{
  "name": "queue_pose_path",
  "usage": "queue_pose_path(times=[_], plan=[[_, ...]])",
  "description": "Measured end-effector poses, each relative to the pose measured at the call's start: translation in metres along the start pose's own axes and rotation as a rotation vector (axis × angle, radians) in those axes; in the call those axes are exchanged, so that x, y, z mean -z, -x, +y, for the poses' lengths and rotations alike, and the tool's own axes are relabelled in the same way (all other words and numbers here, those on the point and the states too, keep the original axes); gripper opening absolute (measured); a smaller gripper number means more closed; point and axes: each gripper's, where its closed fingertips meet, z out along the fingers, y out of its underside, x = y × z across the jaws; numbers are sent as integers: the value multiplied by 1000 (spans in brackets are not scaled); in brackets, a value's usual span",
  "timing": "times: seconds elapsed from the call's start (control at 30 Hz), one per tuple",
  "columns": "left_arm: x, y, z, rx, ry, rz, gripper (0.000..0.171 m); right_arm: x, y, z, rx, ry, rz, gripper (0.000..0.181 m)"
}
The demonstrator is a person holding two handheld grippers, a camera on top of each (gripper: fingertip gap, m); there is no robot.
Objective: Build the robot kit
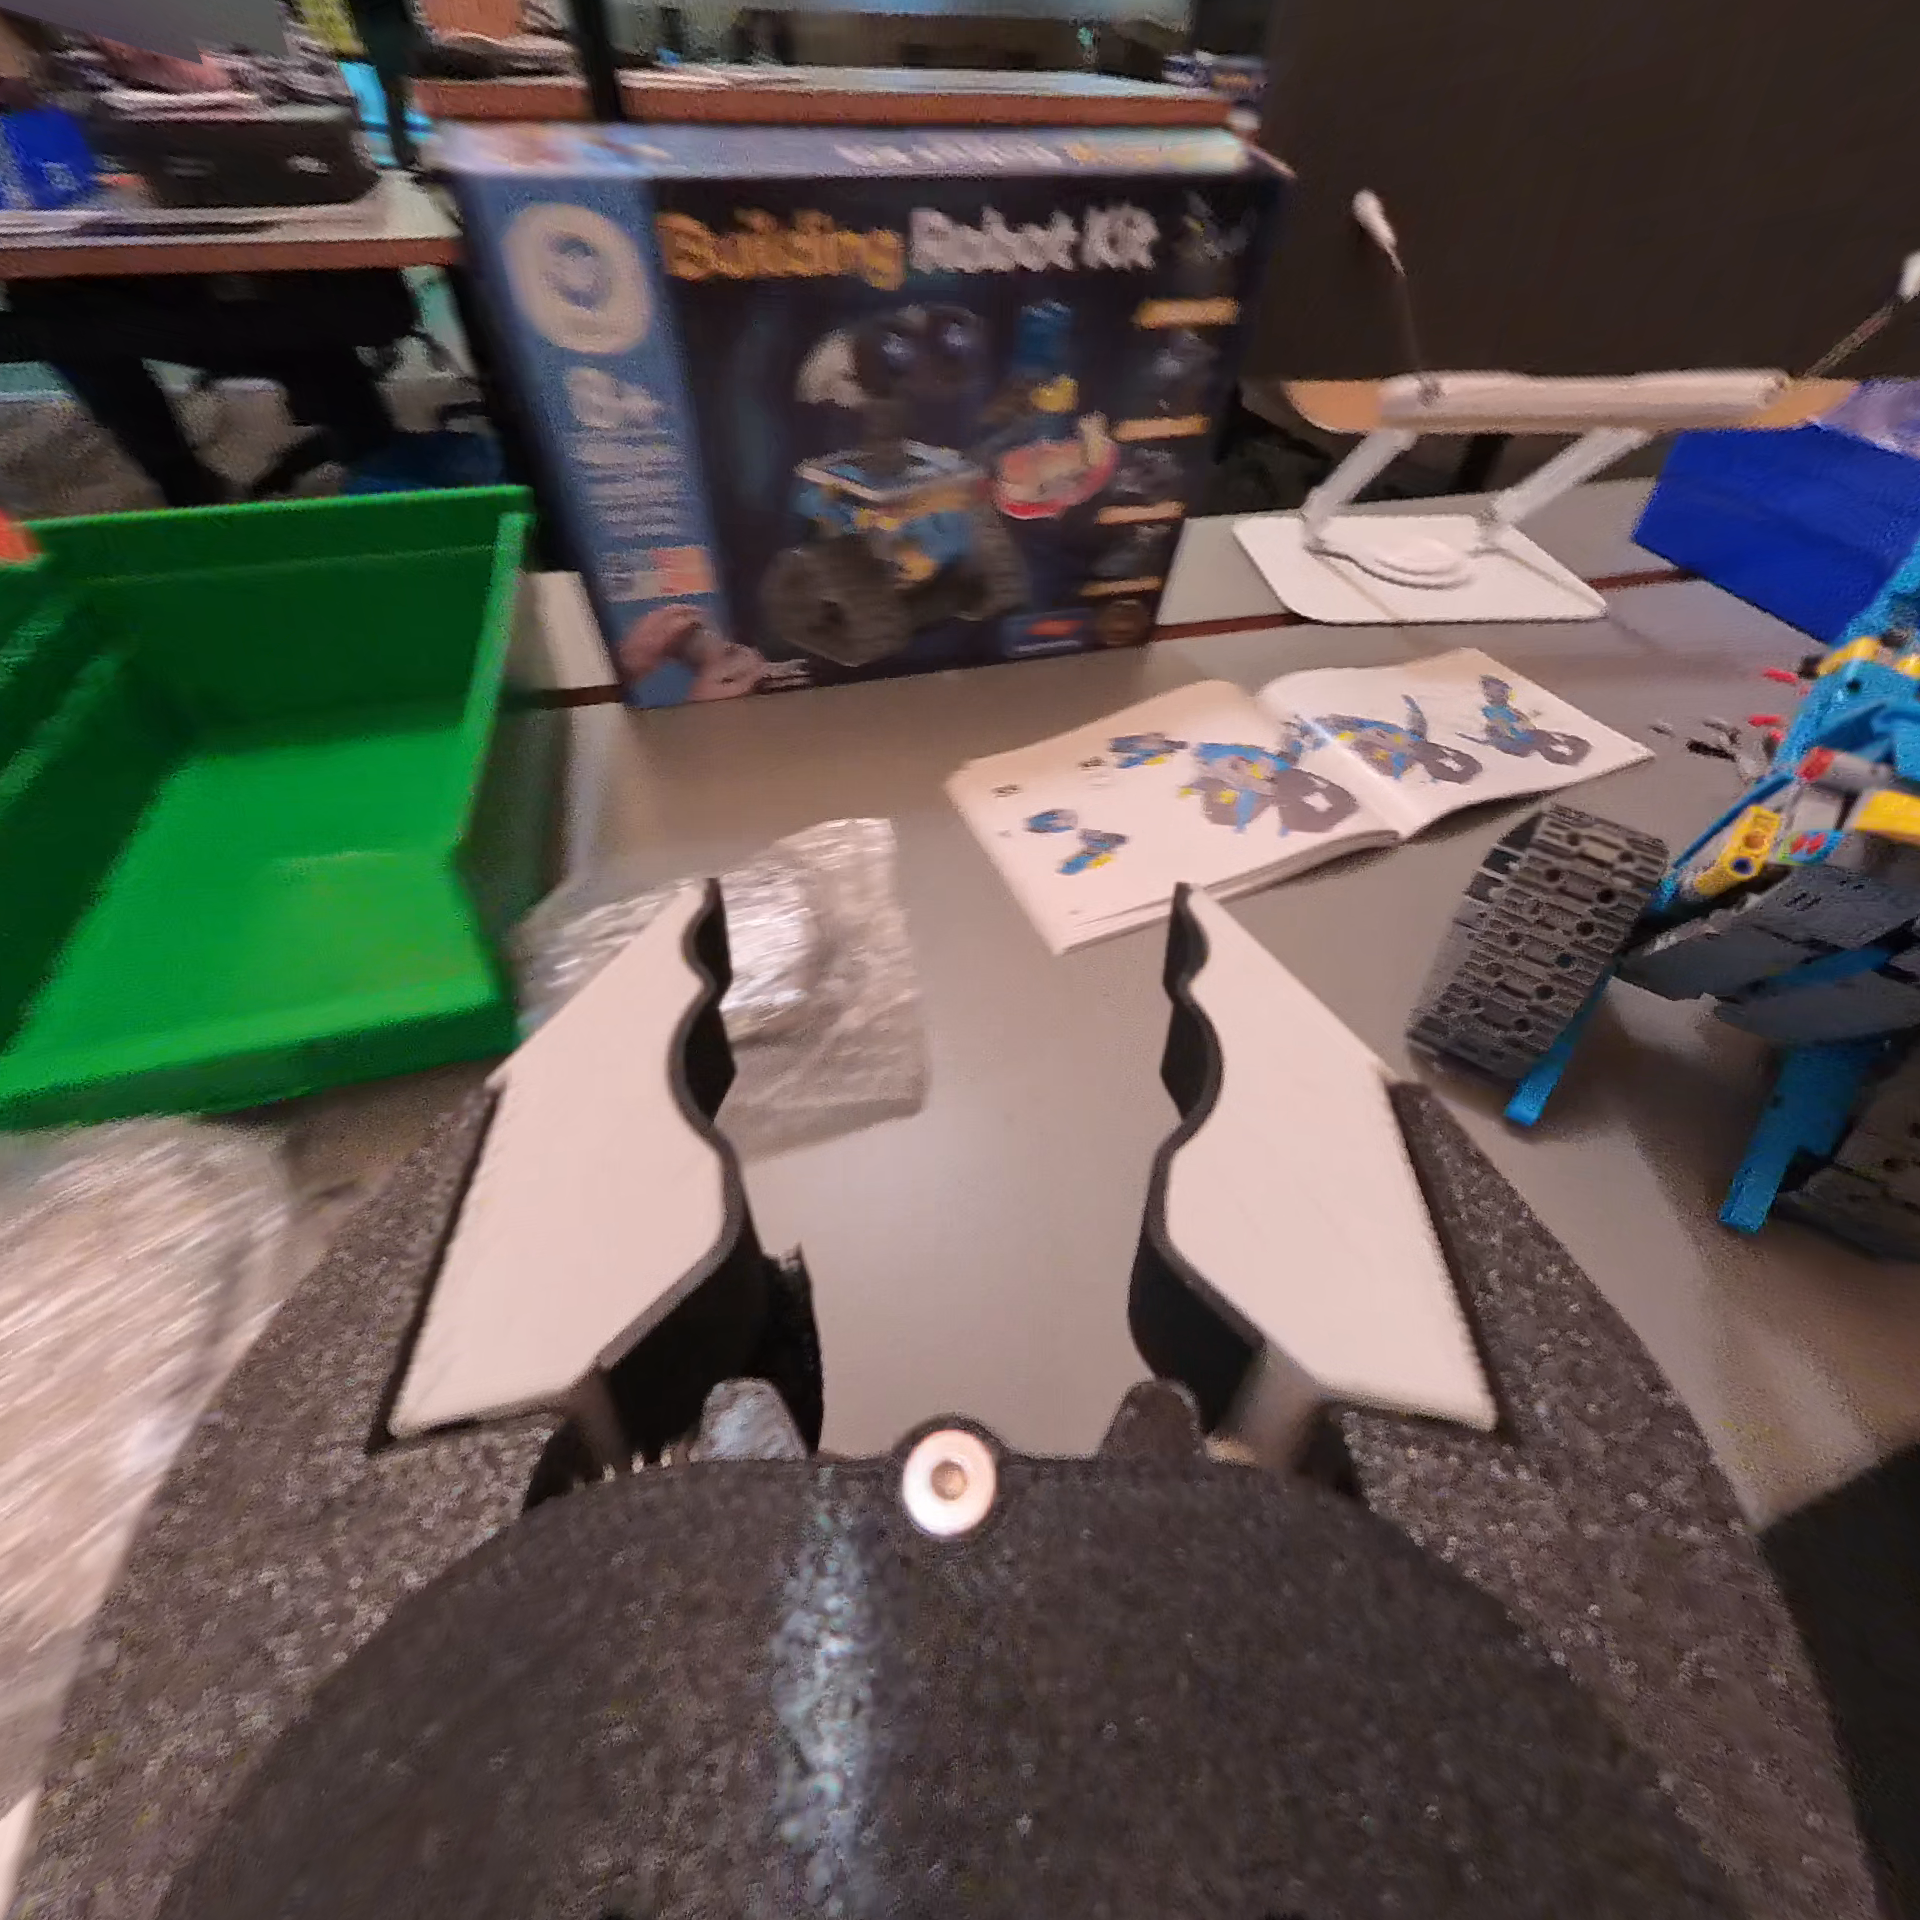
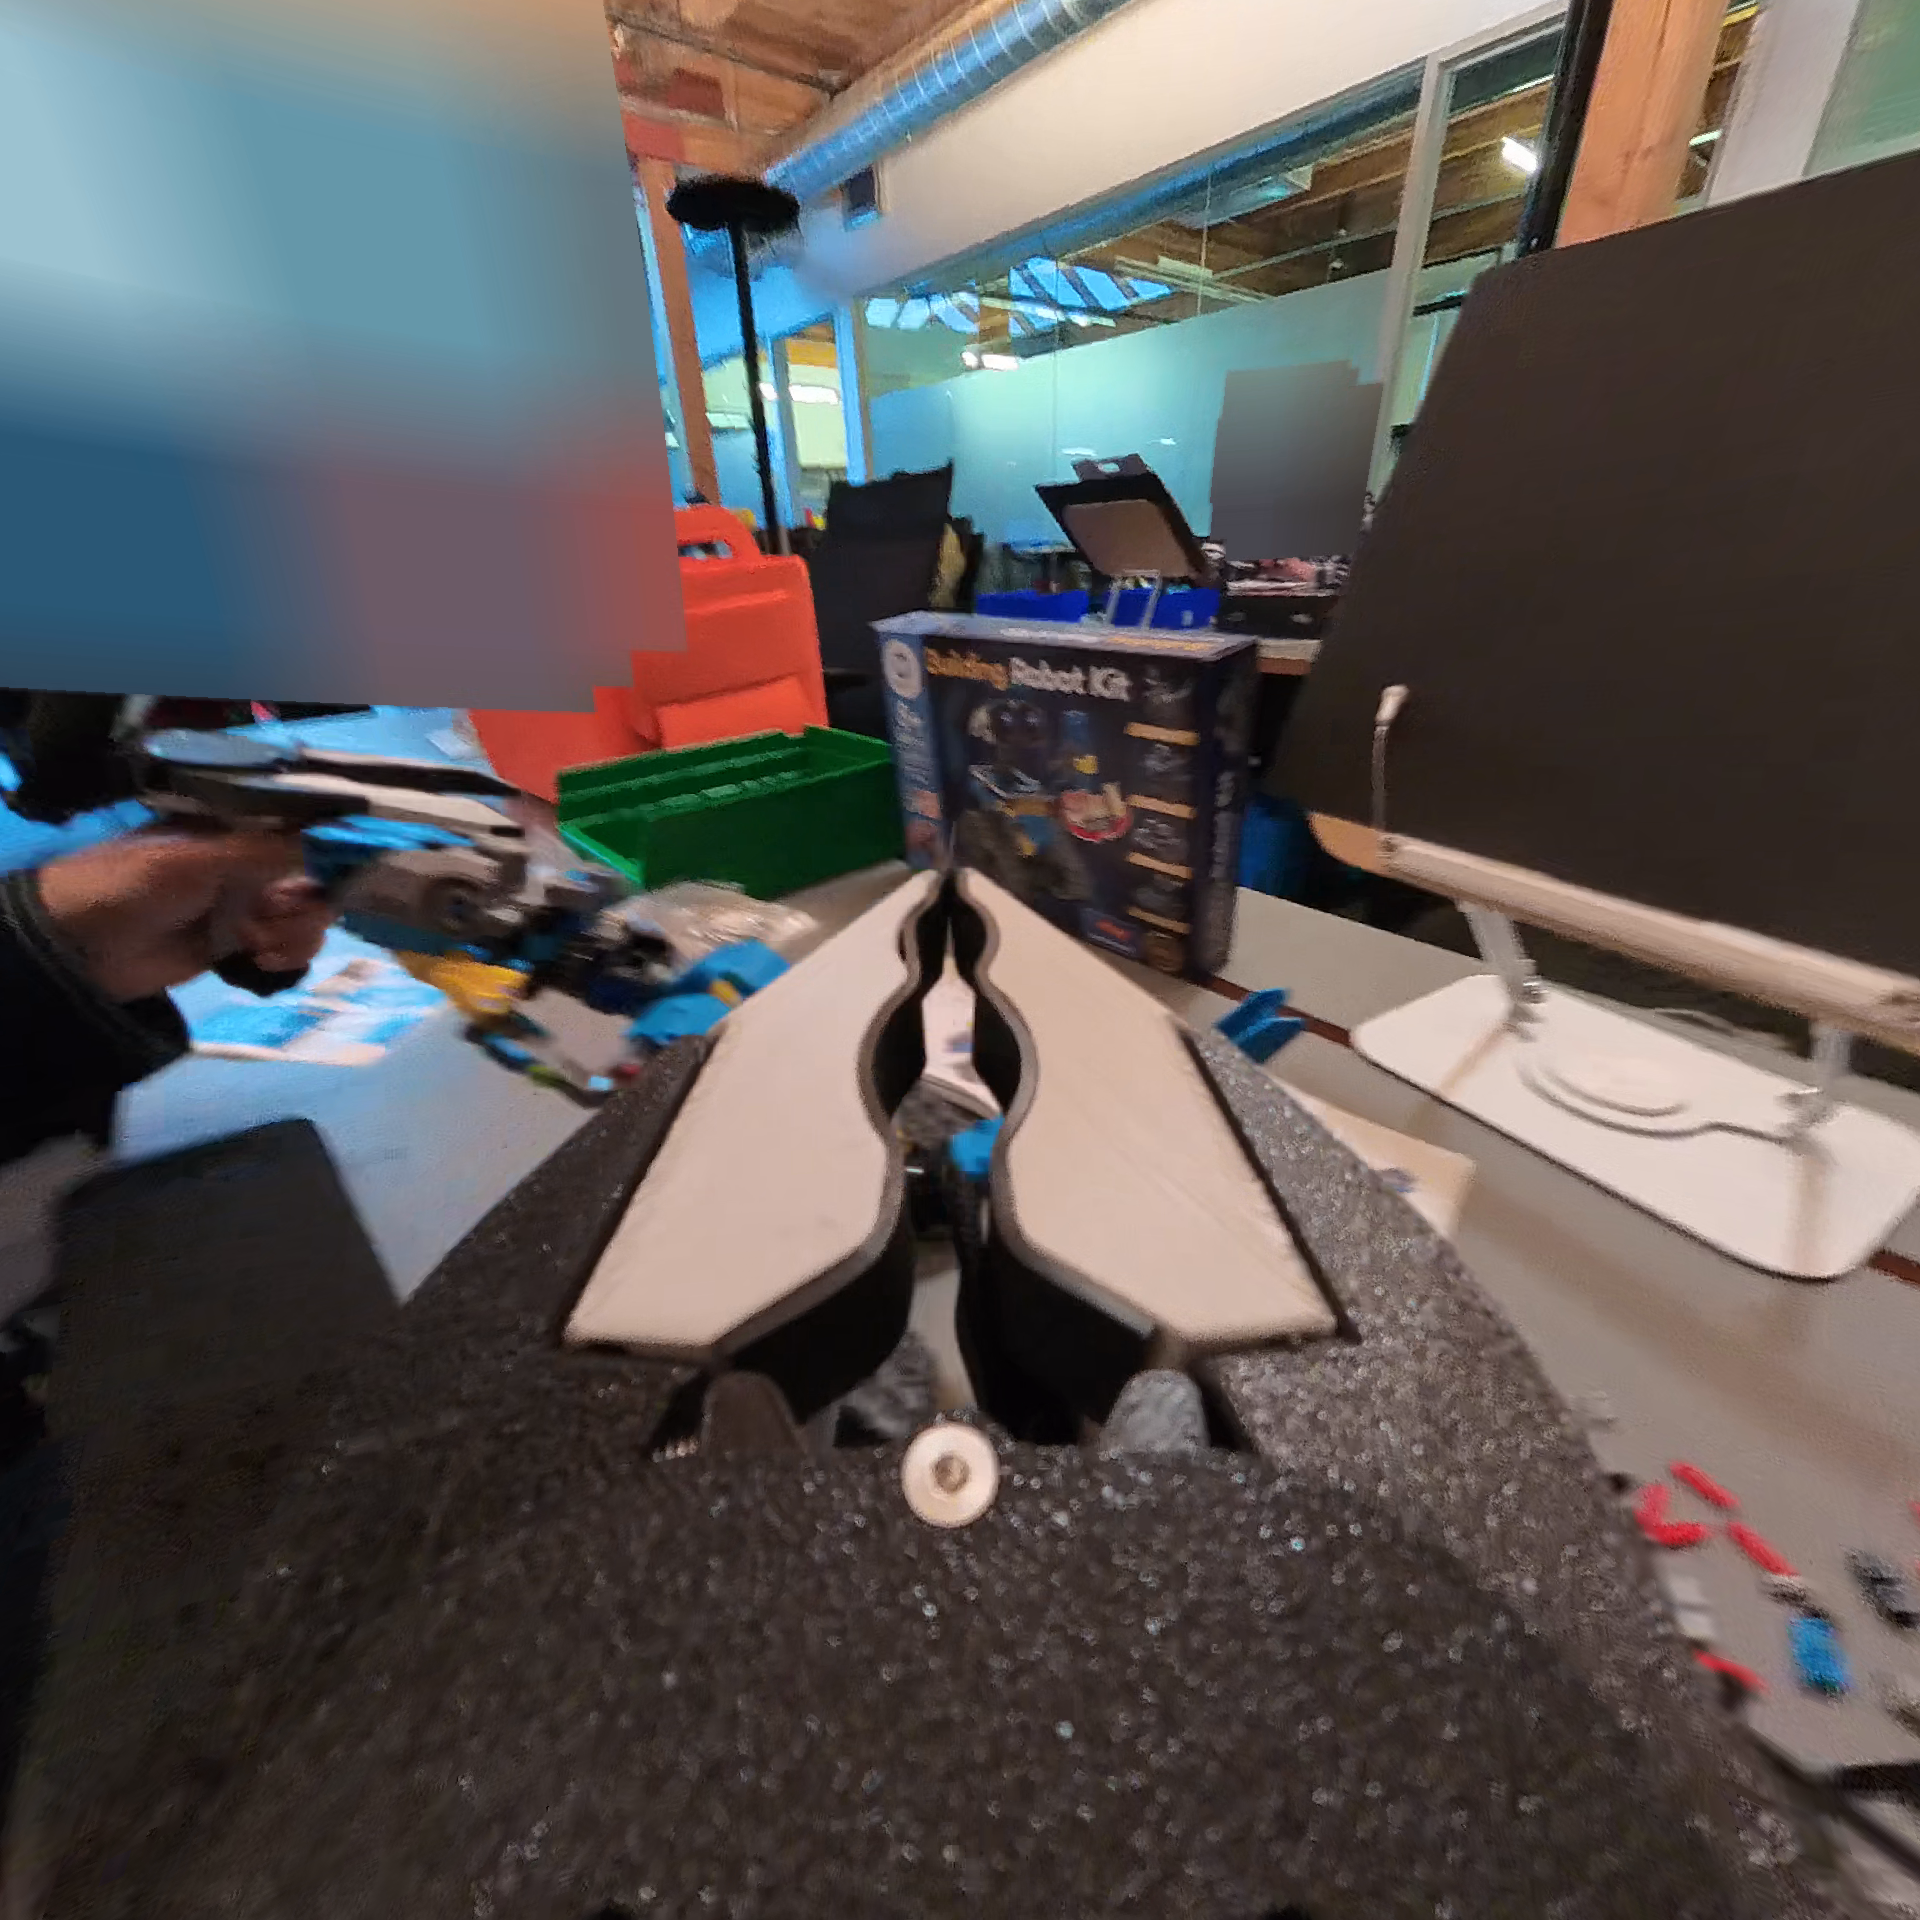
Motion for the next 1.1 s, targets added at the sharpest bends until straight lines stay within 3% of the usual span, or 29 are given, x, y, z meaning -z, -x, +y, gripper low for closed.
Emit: queue_pose_path(times=[0.13,0.23,0.33,0.6,0.77,0.9,1.1], plan=[[-67,-59,29,-40,97,97,80,-21,-38,14,185,59,18,0],[-96,-74,46,-70,122,69,75,-30,-55,32,304,53,58,0],[-109,-80,58,-54,126,69,71,-29,-52,50,411,74,65,0],[-110,-84,59,-30,106,124,69,-25,-37,57,632,103,167,0],[-99,-102,48,-29,68,201,68,-19,-23,41,897,105,291,0],[-92,-105,45,-1,54,233,68,-18,-16,69,1224,293,426,0],[-84,-110,47,36,59,267,67,-14,-5,81,1318,342,602,0]])
